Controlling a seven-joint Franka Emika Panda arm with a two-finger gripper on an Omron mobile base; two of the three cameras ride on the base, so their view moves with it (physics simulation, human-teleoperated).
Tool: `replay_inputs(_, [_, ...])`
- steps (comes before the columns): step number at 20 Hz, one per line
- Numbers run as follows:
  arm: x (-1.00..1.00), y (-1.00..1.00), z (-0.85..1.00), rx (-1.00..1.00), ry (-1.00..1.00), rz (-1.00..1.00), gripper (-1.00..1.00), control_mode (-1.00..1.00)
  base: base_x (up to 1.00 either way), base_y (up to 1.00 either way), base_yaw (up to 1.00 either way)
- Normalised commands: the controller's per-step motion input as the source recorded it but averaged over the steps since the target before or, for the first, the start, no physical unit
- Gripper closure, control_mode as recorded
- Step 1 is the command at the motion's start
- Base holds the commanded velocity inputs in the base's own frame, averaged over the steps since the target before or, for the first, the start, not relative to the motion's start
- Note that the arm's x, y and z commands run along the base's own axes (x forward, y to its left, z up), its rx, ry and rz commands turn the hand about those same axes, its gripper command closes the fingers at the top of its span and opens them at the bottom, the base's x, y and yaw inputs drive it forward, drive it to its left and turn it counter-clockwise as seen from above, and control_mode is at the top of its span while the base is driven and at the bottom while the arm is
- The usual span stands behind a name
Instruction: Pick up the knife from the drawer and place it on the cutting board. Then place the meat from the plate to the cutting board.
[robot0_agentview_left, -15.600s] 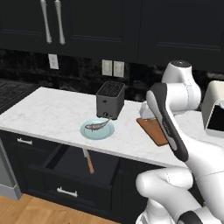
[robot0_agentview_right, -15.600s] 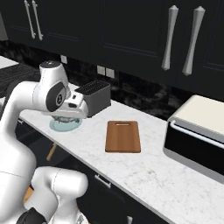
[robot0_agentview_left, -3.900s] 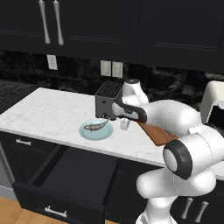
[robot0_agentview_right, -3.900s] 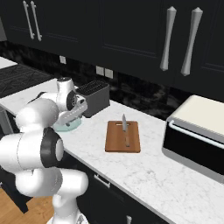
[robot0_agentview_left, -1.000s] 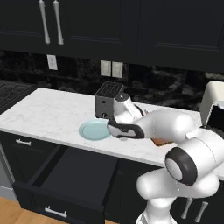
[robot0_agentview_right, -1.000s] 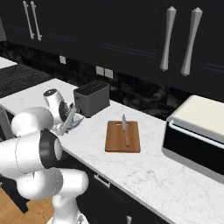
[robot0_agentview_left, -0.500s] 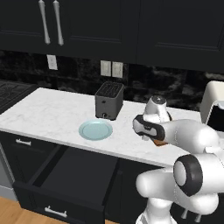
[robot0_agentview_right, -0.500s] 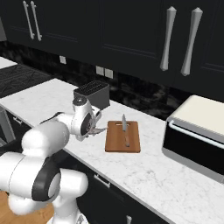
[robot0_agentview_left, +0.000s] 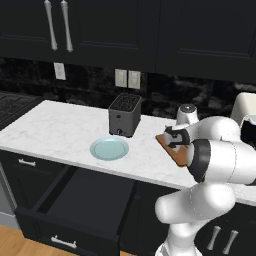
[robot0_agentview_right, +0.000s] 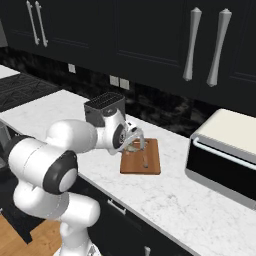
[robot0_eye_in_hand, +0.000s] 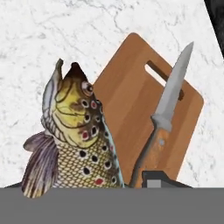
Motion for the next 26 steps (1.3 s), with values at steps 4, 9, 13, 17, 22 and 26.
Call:
replay_inputs(4, [0.14, -0.04, -0.14, 0.02, 0.04, -0.35, 1.0, -1.0, 0.0, 0.0, 0.0])
replay_inputs(9, [0.15, -0.02, -0.18, 0.05, 0.0, -0.29, 1.0, -1.0, 0.0, 0.0, 0.0])
replay_inputs(13, [0.01, -0.12, -0.16, 0.04, 0.0, -0.23, -1.0, -1.0, 0.0, 0.0, 0.0])
replay_inputs(17, [0.0, -0.12, -0.02, 0.02, 0.0, -0.18, -1.0, -1.0, 0.0, 0.0, 0.0])
replay_inputs(22, [-0.15, 0.01, 0.23, 0.0, -0.09, -0.13, -1.0, -1.0, 0.0, 0.0, 0.0])
replay_inputs(26, [-0.6, 0.33, 0.92, 0.0, -0.12, -0.03, -1.0, -1.0, 0.0, 0.0, 0.0])
